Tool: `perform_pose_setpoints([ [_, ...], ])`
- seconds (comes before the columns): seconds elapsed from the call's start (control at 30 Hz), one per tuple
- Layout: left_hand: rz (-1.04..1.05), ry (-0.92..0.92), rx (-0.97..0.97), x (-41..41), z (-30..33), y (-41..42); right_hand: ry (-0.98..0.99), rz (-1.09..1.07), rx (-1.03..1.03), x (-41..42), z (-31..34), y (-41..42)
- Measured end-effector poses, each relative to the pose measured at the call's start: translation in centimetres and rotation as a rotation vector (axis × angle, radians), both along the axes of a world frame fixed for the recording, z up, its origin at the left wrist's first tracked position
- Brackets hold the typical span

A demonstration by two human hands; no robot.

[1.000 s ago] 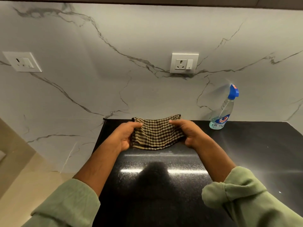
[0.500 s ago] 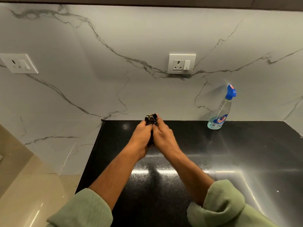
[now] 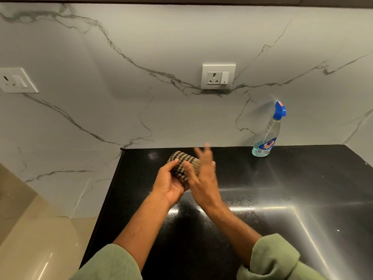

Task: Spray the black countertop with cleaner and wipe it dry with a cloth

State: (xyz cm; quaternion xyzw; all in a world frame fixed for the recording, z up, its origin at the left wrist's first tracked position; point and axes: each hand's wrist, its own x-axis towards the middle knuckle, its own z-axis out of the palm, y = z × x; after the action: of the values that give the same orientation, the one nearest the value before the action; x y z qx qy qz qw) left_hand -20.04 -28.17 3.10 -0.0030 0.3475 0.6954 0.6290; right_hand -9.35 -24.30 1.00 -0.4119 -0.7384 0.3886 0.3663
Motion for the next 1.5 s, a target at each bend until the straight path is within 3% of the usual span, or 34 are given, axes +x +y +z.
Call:
perform_pose_setpoints([
  [0.07, 0.052, -0.066, -0.002, 1.1, -0.5, 0.4, 0.218, -0.280, -0.334, 0.9, -0.5, 0.4],
  [0.13, 0.075, -0.084, 0.004, 2.8, -1.3, 0.9, 0.494, -0.236, -0.821, 1.7, -0.8, 1.1],
  [0.2, 0.051, -0.050, 0.000, 4.6, -2.6, 1.5, 0.659, -0.227, -0.997, 3.1, -1.4, 2.1],
  [0.27, 0.004, 0.043, -0.022, 5.6, -3.9, 2.1, 0.662, -0.290, -0.935, 4.8, -1.9, 3.5],
  [0.43, -0.106, 0.312, -0.119, 7.1, -6.4, 5.2, 0.386, -0.223, -0.817, 11.1, -2.9, 8.3],
  [0.53, -0.197, 0.591, -0.184, 9.2, -7.4, 9.0, 0.278, -0.223, -0.766, 15.1, -3.9, 11.7],
  [0.73, -0.430, 1.398, -0.014, 15.2, -9.6, 18.6, 0.213, -0.455, -0.634, 21.3, -6.3, 20.7],
  [0.8, -0.408, 1.552, -0.016, 17.4, -10.4, 21.0, 0.091, -0.461, -0.509, 22.5, -6.8, 23.0],
  [0.9, -0.298, 1.646, 0.017, 20.0, -11.7, 23.9, -0.010, -0.413, -0.358, 24.0, -7.6, 25.9],
  [1.0, -0.384, 1.764, 0.017, 21.3, -13.5, 26.0, -0.282, -0.385, -0.254, 25.1, -10.1, 28.2],
  [1.13, -0.784, 2.219, -0.200, 21.7, -16.0, 27.1, -0.817, -0.317, -0.271, 25.9, -13.7, 29.3],
  [1.23, -0.888, 2.298, -0.153, 21.9, -17.8, 27.4, -1.026, -0.216, -0.111, 25.8, -14.4, 28.9],
  [1.5, -0.970, 2.317, -0.177, 21.6, -18.1, 27.9, -1.066, -0.198, -0.137, 26.0, -14.7, 28.4],
])
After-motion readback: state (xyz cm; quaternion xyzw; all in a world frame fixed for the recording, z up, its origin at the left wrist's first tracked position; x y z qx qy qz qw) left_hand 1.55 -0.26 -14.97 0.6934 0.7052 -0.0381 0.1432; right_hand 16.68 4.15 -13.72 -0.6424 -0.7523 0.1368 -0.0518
